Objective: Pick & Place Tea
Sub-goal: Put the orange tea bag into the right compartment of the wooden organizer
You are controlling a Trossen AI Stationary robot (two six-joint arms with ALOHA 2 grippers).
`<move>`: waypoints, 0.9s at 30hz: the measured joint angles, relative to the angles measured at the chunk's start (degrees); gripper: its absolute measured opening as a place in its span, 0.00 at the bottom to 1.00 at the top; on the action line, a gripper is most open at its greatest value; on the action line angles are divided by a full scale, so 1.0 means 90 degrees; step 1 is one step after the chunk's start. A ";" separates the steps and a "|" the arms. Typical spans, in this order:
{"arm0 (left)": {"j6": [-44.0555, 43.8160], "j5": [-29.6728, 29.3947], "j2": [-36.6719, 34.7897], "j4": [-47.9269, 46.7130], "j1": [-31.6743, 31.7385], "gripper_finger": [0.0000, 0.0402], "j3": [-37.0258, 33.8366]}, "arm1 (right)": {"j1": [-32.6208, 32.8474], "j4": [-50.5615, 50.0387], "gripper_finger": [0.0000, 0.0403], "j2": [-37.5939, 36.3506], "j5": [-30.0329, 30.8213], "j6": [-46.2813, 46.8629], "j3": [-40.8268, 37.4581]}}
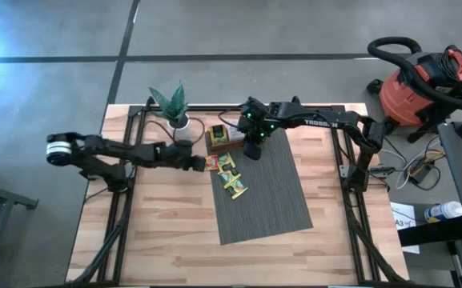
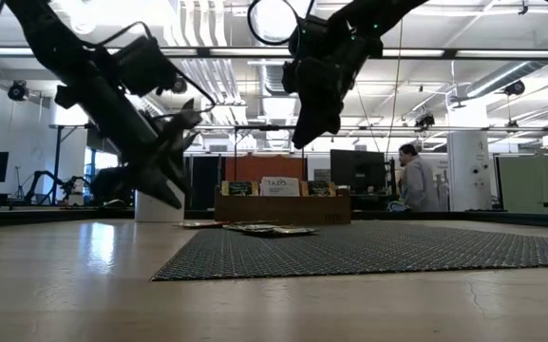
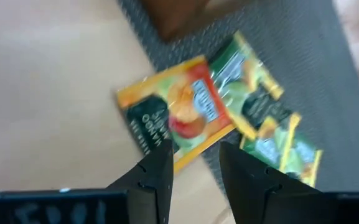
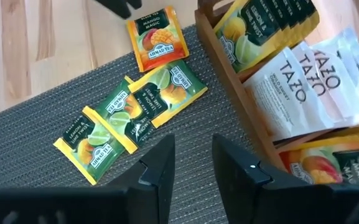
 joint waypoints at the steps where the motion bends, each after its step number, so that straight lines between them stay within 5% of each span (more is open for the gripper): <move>1: -0.0007 -0.0001 0.0096 0.0012 -0.0033 0.31 0.0000 | 0.0000 0.0002 0.26 0.0001 0.0000 0.0034 -0.0017; 20: -0.0197 -0.0088 0.0372 -0.0810 -0.0073 0.31 0.0022 | 0.0041 0.0035 0.25 0.0002 0.0000 0.0054 -0.0143; 27: 0.0246 -0.0124 -0.0017 0.0240 -0.0065 0.31 0.0136 | 0.0041 0.0060 0.25 0.0002 0.0000 -0.0026 -0.0145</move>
